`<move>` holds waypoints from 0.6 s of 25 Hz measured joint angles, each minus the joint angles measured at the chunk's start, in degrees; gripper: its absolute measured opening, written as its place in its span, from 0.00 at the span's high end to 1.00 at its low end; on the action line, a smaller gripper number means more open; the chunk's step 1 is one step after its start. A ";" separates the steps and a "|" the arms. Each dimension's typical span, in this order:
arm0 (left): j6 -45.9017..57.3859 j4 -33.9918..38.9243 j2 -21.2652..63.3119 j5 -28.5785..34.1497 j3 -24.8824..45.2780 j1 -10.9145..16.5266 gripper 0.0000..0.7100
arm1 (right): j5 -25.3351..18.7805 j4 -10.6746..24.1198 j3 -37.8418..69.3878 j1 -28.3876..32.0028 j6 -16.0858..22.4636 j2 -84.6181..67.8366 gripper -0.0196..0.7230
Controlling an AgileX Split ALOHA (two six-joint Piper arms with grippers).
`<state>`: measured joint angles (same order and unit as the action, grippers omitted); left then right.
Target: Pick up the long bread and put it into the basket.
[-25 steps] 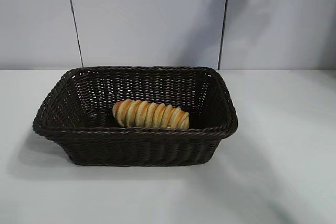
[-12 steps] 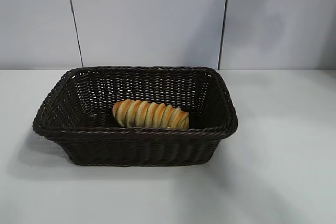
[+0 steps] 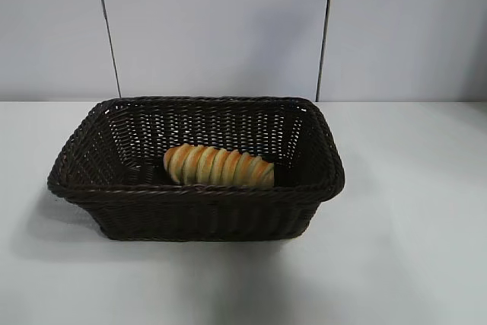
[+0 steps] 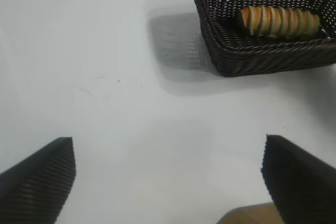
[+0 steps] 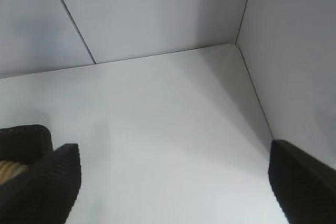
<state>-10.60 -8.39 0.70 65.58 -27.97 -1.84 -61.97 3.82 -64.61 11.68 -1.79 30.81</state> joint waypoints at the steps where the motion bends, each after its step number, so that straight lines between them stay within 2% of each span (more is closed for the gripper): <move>1: 0.00 0.00 0.00 0.00 0.00 0.00 0.02 | 1.60 0.48 3.43 -0.43 0.00 -3.54 0.04; 4: 0.00 0.00 0.00 0.00 0.00 0.00 0.02 | 3.58 1.72 11.76 -1.89 0.06 -13.36 0.04; 10: 0.00 0.00 0.00 -0.05 0.00 0.00 0.02 | -2.62 1.63 19.41 -2.60 0.65 -27.78 0.04; 15: 0.00 0.00 0.00 -0.05 0.00 0.00 0.02 | -4.79 1.56 22.69 -2.60 0.65 -32.02 0.04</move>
<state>-10.60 -8.39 0.70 65.52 -27.97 -1.84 -66.76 5.38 -41.93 9.08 -1.14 -1.21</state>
